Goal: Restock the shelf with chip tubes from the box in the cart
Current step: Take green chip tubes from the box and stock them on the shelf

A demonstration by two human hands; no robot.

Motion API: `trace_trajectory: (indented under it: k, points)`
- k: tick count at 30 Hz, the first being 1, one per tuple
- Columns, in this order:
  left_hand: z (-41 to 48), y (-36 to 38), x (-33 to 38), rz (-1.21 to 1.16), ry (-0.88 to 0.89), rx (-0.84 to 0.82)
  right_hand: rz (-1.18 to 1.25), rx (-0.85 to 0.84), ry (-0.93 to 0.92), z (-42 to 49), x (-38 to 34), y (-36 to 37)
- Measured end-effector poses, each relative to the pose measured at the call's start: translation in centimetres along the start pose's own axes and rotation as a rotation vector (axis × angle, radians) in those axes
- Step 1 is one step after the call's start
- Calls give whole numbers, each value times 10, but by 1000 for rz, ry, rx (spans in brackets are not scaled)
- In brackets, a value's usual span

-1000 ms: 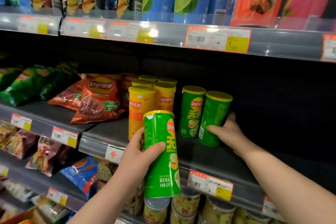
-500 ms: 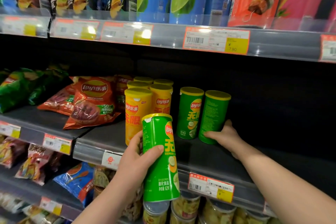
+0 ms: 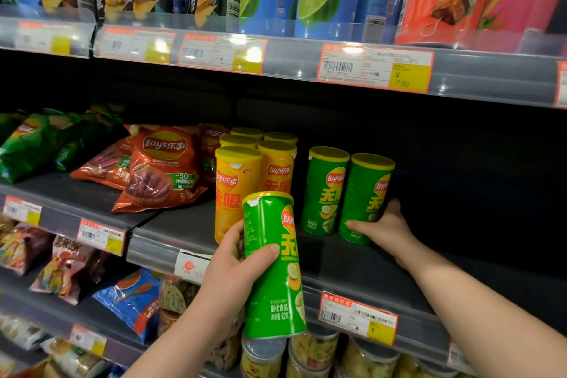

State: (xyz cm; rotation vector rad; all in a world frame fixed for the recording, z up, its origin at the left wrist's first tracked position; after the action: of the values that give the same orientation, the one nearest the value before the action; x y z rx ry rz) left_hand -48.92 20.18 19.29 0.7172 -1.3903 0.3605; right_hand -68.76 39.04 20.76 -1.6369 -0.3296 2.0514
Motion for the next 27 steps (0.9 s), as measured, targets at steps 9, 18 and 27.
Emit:
trace_trajectory:
  k: [9, 18, 27]
  points:
    - [-1, 3, 2, 1, -1, -26, 24, 19, -20, 4, -4, -9]
    - [1, 4, -1, -13, -7, -33, -455, 142, -750, 4, -98, -32]
    - [4, -3, 2, 3, 33, -43, -951, -89, -953, 15, -137, 5]
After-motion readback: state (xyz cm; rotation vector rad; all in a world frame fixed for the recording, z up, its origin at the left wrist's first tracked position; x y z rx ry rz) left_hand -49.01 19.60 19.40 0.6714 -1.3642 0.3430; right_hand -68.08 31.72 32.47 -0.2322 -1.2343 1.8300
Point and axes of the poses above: each hand's wrist, its own z-axis towards the middle knuckle, its own y-axis out of the palm, x = y × z, the point moved 1 cm from there along z, towards the middle knuckle, and after that the axes turned 15 degrees about x, right-handed, at the moved point
